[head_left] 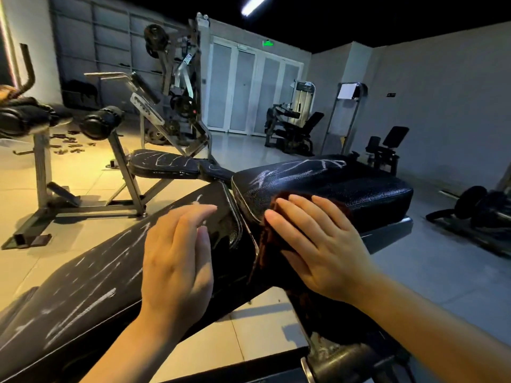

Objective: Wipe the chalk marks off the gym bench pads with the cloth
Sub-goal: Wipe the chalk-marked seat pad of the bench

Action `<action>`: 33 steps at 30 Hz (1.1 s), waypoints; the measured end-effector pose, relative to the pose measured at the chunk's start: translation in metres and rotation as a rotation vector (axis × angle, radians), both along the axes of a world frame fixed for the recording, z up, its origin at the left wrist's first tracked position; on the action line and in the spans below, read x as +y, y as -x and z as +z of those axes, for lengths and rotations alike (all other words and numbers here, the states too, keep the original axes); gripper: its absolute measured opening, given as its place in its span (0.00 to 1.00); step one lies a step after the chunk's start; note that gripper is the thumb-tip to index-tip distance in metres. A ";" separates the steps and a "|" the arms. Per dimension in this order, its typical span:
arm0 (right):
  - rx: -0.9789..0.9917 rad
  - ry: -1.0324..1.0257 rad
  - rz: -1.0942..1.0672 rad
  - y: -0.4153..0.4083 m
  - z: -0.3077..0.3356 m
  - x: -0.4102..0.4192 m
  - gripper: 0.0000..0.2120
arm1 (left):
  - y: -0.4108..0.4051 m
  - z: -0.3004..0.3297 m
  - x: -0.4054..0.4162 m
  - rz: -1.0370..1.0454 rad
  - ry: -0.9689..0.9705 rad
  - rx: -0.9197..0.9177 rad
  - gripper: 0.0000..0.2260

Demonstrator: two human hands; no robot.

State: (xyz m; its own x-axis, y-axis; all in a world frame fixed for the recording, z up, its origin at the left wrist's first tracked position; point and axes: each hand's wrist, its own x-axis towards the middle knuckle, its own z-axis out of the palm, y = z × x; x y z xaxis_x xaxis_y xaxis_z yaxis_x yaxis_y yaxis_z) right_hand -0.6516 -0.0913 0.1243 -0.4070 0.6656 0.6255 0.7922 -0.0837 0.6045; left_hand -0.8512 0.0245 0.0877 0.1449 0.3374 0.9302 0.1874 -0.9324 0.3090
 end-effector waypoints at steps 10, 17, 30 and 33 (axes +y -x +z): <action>0.132 -0.059 -0.026 0.024 0.005 0.014 0.20 | 0.002 -0.001 0.000 -0.018 0.001 -0.033 0.13; 0.174 -0.008 -0.117 0.004 0.008 -0.009 0.28 | -0.001 0.003 -0.002 0.020 -0.002 0.018 0.12; 0.137 0.077 -0.073 0.019 0.024 -0.004 0.23 | 0.006 -0.004 -0.001 0.111 -0.181 0.334 0.18; 0.304 0.033 -0.200 -0.010 0.035 -0.035 0.27 | 0.004 -0.008 -0.002 0.149 -0.225 0.409 0.21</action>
State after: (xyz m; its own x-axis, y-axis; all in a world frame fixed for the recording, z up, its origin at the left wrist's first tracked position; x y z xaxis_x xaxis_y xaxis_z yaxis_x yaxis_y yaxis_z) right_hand -0.6418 -0.1261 0.1593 -0.0653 0.7350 0.6749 0.9061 -0.2396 0.3486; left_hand -0.8550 0.0221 0.0792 0.4789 0.1796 0.8593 0.3880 -0.9214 -0.0237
